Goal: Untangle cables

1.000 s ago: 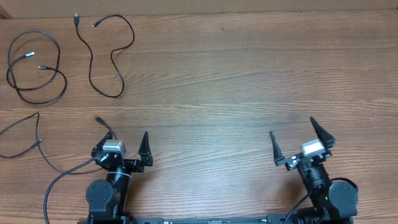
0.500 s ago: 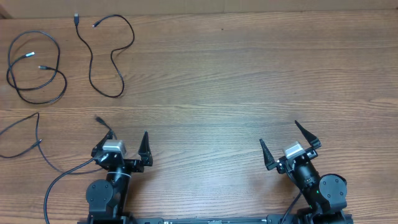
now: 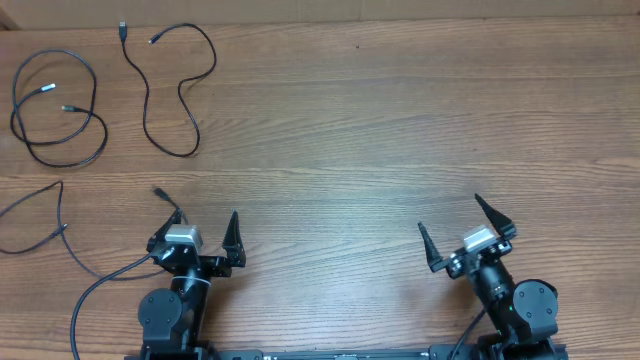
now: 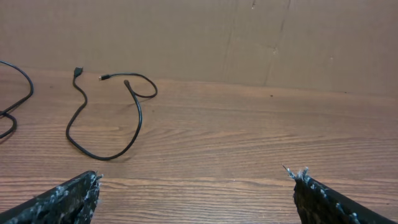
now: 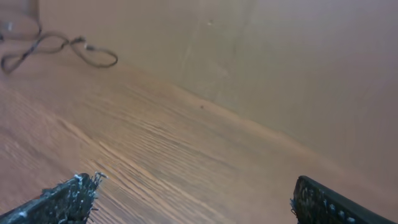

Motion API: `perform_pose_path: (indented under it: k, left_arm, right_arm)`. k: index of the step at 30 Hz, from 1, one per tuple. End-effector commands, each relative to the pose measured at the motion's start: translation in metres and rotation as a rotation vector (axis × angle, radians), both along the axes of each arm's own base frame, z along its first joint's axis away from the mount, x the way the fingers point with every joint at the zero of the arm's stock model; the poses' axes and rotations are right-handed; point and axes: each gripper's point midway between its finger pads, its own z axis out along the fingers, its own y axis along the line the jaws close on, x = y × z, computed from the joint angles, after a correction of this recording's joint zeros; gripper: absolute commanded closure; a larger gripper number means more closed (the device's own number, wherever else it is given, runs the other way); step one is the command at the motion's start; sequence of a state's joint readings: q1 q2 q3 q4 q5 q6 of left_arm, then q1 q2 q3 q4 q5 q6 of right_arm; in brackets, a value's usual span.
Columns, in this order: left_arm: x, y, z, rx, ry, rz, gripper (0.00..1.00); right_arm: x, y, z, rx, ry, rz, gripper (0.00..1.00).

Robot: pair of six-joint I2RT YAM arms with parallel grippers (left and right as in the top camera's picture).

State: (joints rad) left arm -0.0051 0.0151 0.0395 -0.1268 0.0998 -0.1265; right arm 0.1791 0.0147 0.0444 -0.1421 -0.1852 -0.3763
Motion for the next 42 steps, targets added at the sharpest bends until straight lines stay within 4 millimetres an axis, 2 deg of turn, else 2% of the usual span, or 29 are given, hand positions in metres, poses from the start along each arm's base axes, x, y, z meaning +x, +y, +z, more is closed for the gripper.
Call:
perform_pose_path:
  k: [1, 3, 6, 13, 42]
  left_arm:
    - [0.0, 0.0, -0.002, 0.019, -0.007, 0.0, 0.0]
    - [0.0, 0.0, -0.002, 0.019, -0.006, 0.0, 0.0]
    - [0.0, 0.0, -0.002, 0.019, -0.007, 0.0, 0.01]
    - [0.0, 0.0, -0.002, 0.019, -0.007, 0.0, 0.0]
    - [0.0, 0.0, -0.002, 0.019, -0.006, 0.0, 0.0]
  right_arm:
    - [0.009, -0.028, -0.002, 0.35, 0.101, -0.191, 0.0]
    - [0.012, -0.044, -0.001, 0.487, 0.104, -0.277, 0.0]
    - [0.015, -0.057, 0.0, 0.596, 0.099, -0.334, 0.0]
    - [0.015, -0.057, -0.001, 0.457, 0.071, -0.327, 0.0]
    - [0.015, -0.055, 0.0, 0.458, 0.07, -0.318, 0.0]
